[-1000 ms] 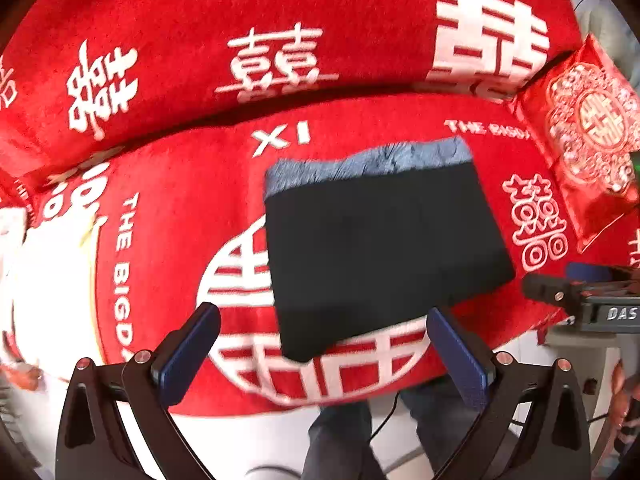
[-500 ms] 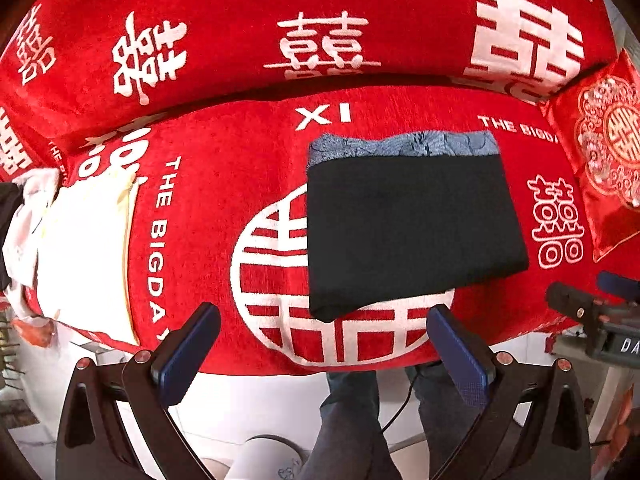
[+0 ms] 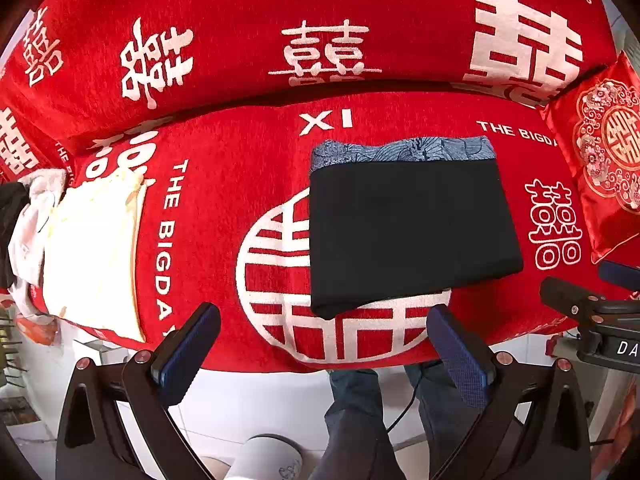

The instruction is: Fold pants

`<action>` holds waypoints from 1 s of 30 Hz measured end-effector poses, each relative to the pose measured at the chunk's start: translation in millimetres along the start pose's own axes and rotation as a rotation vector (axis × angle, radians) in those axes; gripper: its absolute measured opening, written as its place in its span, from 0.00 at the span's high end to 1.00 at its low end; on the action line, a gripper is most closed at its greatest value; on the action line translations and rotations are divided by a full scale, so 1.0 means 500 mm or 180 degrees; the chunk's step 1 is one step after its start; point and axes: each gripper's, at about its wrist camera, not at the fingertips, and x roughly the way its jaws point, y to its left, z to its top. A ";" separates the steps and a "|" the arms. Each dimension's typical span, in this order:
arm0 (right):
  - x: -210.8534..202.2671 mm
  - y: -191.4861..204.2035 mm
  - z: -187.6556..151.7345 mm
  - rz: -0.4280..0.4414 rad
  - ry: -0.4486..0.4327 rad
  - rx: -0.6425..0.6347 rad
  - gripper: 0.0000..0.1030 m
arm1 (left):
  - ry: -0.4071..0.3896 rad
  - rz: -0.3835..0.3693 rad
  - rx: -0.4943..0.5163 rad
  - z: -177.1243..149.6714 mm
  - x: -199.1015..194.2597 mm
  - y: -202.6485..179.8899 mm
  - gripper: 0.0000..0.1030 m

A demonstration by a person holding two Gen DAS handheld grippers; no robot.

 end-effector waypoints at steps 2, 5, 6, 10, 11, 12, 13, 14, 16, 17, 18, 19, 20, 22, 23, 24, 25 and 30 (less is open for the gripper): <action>-0.002 0.002 0.001 -0.0004 -0.0002 -0.0006 0.00 | -0.0002 0.0007 -0.0007 0.000 -0.001 -0.002 0.00; -0.005 0.004 0.000 -0.0011 -0.0007 -0.0025 0.00 | -0.0002 0.0006 -0.0013 -0.001 -0.002 -0.002 0.00; -0.005 0.005 -0.001 -0.0015 -0.0007 -0.0027 0.00 | 0.0003 0.0006 -0.0007 0.000 -0.002 -0.002 0.00; -0.006 0.008 -0.003 -0.0035 -0.0010 -0.0038 0.00 | 0.0015 0.0017 -0.0007 -0.003 -0.002 -0.002 0.00; -0.006 0.009 -0.003 -0.0040 -0.0011 -0.0038 0.00 | 0.0013 0.0015 -0.0007 -0.003 -0.002 -0.002 0.00; -0.006 0.009 -0.003 -0.0039 -0.0010 -0.0040 0.00 | 0.0011 0.0013 -0.0009 -0.003 -0.002 -0.003 0.00; -0.006 0.009 -0.003 -0.0046 -0.0014 -0.0040 0.00 | 0.0009 0.0012 -0.0009 -0.003 -0.002 -0.003 0.00; -0.007 0.009 -0.004 -0.0061 -0.0019 -0.0042 0.00 | 0.0007 0.0010 -0.0011 -0.004 -0.002 -0.003 0.00; -0.009 0.010 -0.004 -0.0079 -0.0024 -0.0048 0.00 | 0.0010 0.0001 -0.0017 -0.004 -0.002 -0.003 0.00; -0.010 0.010 -0.004 -0.0084 -0.0031 -0.0047 0.00 | 0.0013 0.0001 -0.0027 -0.004 -0.002 -0.004 0.00; -0.011 0.010 -0.004 -0.0090 -0.0036 -0.0049 0.00 | 0.0015 0.0000 -0.0034 -0.004 -0.002 -0.004 0.00; -0.012 0.010 -0.004 -0.0097 -0.0038 -0.0050 0.00 | 0.0016 -0.0002 -0.0043 -0.003 -0.002 -0.003 0.00; -0.013 0.010 -0.004 -0.0105 -0.0041 -0.0049 0.00 | 0.0016 -0.0003 -0.0050 -0.002 -0.002 -0.003 0.00; -0.015 0.010 -0.003 -0.0114 -0.0050 -0.0050 0.00 | 0.0009 -0.0003 -0.0061 -0.001 -0.003 -0.002 0.00; -0.017 0.009 -0.003 -0.0122 -0.0056 -0.0048 0.00 | 0.0009 -0.0001 -0.0063 0.000 -0.003 -0.002 0.00; -0.017 0.009 -0.002 -0.0128 -0.0060 -0.0050 0.00 | 0.0009 -0.0001 -0.0066 0.001 -0.003 -0.002 0.00; -0.017 0.009 -0.001 -0.0132 -0.0063 -0.0048 0.00 | 0.0010 -0.0004 -0.0062 0.001 -0.003 -0.001 0.00; -0.018 0.006 -0.001 -0.0132 -0.0064 -0.0034 0.00 | 0.0018 -0.0002 -0.0049 0.003 -0.002 -0.003 0.00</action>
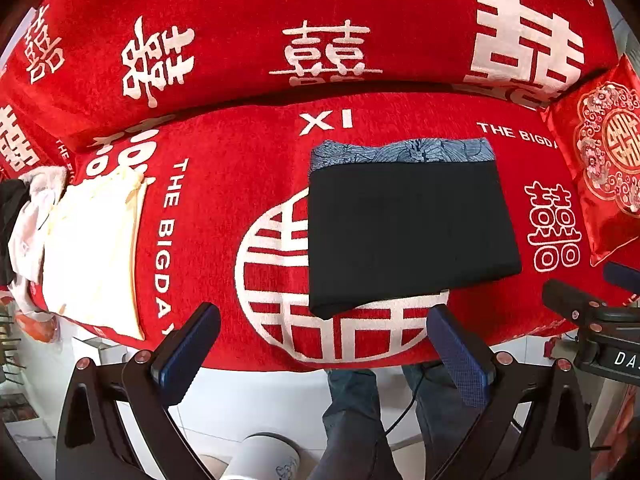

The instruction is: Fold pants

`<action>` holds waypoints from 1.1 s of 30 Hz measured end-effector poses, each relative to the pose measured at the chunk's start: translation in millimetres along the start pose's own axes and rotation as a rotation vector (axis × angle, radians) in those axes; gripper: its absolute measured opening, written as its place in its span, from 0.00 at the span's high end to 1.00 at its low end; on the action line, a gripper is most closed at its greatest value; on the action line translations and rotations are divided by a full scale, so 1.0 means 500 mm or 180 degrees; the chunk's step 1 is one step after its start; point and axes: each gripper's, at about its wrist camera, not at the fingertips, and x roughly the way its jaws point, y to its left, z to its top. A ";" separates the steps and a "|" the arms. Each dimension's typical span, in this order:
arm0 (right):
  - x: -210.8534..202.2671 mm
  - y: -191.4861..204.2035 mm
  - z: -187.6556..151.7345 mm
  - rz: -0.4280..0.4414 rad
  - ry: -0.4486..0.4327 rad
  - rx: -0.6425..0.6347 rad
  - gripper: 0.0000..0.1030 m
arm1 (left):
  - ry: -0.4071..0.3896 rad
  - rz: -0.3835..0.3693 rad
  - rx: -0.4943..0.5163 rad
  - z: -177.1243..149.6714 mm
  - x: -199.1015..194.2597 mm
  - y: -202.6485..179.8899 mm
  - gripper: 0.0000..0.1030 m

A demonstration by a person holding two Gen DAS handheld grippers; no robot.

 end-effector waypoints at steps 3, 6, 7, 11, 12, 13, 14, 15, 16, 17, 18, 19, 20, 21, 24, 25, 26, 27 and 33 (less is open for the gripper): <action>0.000 0.000 0.000 -0.0002 0.0000 0.0000 0.00 | -0.0001 0.0005 -0.0004 0.000 0.000 -0.002 0.00; 0.000 0.000 0.000 0.0000 0.0001 0.0002 0.00 | -0.0002 0.0006 -0.0006 0.001 0.001 -0.003 0.00; 0.000 0.000 0.000 0.0001 0.0002 0.0001 0.00 | -0.0001 0.0012 -0.0007 0.000 0.001 -0.004 0.00; 0.002 0.000 0.000 -0.0006 0.0003 -0.0006 0.00 | -0.0002 0.0008 -0.0006 0.000 0.001 -0.004 0.00; 0.001 0.001 0.000 -0.0006 0.0000 -0.0001 0.00 | -0.0002 0.0008 -0.0006 0.000 0.001 -0.004 0.00; 0.002 0.001 -0.001 -0.0010 0.0001 -0.0002 0.00 | 0.0000 0.0004 -0.0007 0.000 0.001 -0.004 0.00; 0.003 0.002 0.000 -0.0010 0.0003 -0.0004 0.00 | 0.0002 0.0001 0.0001 0.001 0.001 -0.004 0.00; 0.003 0.002 0.000 -0.0008 0.0004 -0.0002 0.00 | 0.0004 0.0000 0.0007 0.001 0.002 -0.004 0.00; 0.004 0.003 0.000 -0.0009 0.0006 -0.0006 0.00 | 0.0004 -0.0002 0.0006 0.001 0.002 -0.004 0.00; 0.004 0.003 0.000 -0.0012 0.0008 -0.0012 0.00 | 0.0004 -0.0005 0.0008 0.001 0.003 -0.004 0.00; 0.005 0.005 0.001 -0.0014 0.0009 -0.0016 0.00 | 0.0005 -0.0004 0.0011 0.002 0.004 -0.004 0.00; 0.005 0.007 0.002 -0.0015 0.0009 -0.0021 0.00 | 0.0007 -0.0001 0.0013 0.002 0.004 -0.004 0.00; 0.005 0.008 0.002 -0.0016 0.0010 -0.0025 0.00 | 0.0007 -0.0003 0.0010 0.001 0.004 -0.004 0.00; 0.005 0.009 0.002 -0.0016 0.0011 -0.0025 0.00 | 0.0007 -0.0002 0.0007 0.001 0.004 -0.004 0.00; 0.007 0.012 0.003 -0.0013 0.0017 -0.0036 0.00 | 0.0011 -0.0009 0.0006 0.001 0.005 -0.004 0.00; 0.007 0.013 0.004 -0.0011 0.0020 -0.0041 0.00 | 0.0015 -0.0015 0.0003 0.000 0.007 -0.003 0.00; 0.008 0.013 0.004 -0.0009 0.0025 -0.0045 0.00 | 0.0017 -0.0024 0.0001 -0.001 0.008 -0.002 0.00; 0.009 0.014 0.005 -0.0008 0.0030 -0.0049 0.00 | 0.0018 -0.0031 -0.0002 -0.001 0.009 0.000 0.00; 0.014 0.017 0.008 -0.0012 0.0043 -0.0070 0.00 | 0.0023 -0.0047 -0.0022 0.000 0.013 0.005 0.00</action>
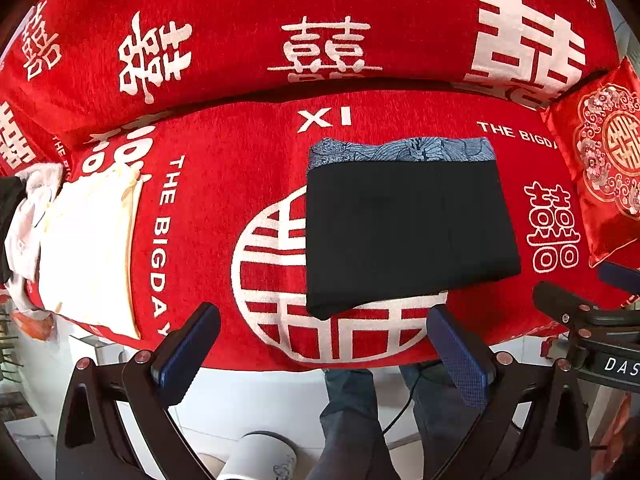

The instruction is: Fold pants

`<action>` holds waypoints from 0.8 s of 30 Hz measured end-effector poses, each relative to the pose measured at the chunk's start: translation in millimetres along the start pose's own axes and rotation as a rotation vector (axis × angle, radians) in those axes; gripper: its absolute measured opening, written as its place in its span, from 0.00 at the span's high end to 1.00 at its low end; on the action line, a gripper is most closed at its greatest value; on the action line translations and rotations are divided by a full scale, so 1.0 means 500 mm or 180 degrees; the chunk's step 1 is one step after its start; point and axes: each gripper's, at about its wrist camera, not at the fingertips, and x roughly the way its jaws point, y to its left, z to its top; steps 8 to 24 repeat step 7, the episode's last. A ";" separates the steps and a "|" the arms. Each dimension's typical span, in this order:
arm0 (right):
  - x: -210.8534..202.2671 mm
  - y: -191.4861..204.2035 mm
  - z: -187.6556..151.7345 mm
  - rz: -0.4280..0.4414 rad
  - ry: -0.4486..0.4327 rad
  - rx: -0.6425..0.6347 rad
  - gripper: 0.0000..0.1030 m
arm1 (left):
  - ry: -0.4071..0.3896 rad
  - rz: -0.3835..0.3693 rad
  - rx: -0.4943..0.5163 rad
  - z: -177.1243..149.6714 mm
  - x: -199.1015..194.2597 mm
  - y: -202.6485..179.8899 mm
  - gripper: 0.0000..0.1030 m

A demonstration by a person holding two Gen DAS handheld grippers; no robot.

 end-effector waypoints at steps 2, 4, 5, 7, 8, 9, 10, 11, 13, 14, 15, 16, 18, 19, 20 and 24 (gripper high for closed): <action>0.001 0.001 0.001 -0.0002 0.0003 0.0001 0.00 | -0.0006 -0.0005 -0.0003 0.001 -0.001 0.000 0.00; 0.000 0.000 0.000 -0.0001 0.0000 0.0005 0.00 | -0.0005 -0.0031 0.0011 0.003 -0.001 -0.001 0.00; 0.001 0.000 0.000 -0.0001 0.0000 0.0007 0.00 | -0.0006 -0.0027 0.0020 0.003 -0.001 -0.002 0.00; 0.001 0.000 0.001 0.0002 0.0004 0.0002 0.00 | -0.0007 -0.0015 0.0043 0.004 -0.001 -0.004 0.00; 0.001 0.000 0.001 0.0002 0.0004 0.0002 0.00 | -0.0007 -0.0015 0.0043 0.004 -0.001 -0.004 0.00; 0.001 0.000 0.001 0.0002 0.0004 0.0002 0.00 | -0.0007 -0.0015 0.0043 0.004 -0.001 -0.004 0.00; 0.001 0.000 0.001 0.0002 0.0004 0.0002 0.00 | -0.0007 -0.0015 0.0043 0.004 -0.001 -0.004 0.00; 0.001 0.000 0.001 0.0002 0.0004 0.0002 0.00 | -0.0007 -0.0015 0.0043 0.004 -0.001 -0.004 0.00; 0.001 0.000 0.001 0.0002 0.0004 0.0002 0.00 | -0.0007 -0.0015 0.0043 0.004 -0.001 -0.004 0.00; 0.001 0.000 0.001 0.0002 0.0004 0.0002 0.00 | -0.0007 -0.0015 0.0043 0.004 -0.001 -0.004 0.00; 0.001 0.000 0.001 0.0002 0.0004 0.0002 0.00 | -0.0007 -0.0015 0.0043 0.004 -0.001 -0.004 0.00; 0.001 0.000 0.001 0.0002 0.0004 0.0002 0.00 | -0.0007 -0.0015 0.0043 0.004 -0.001 -0.004 0.00; 0.001 0.000 0.001 0.0002 0.0004 0.0002 0.00 | -0.0007 -0.0015 0.0043 0.004 -0.001 -0.004 0.00; 0.001 0.000 0.001 0.0002 0.0004 0.0002 0.00 | -0.0007 -0.0015 0.0043 0.004 -0.001 -0.004 0.00; 0.001 0.000 0.001 0.0002 0.0004 0.0002 0.00 | -0.0007 -0.0015 0.0043 0.004 -0.001 -0.004 0.00; 0.001 0.000 0.001 0.0002 0.0004 0.0002 0.00 | -0.0007 -0.0015 0.0043 0.004 -0.001 -0.004 0.00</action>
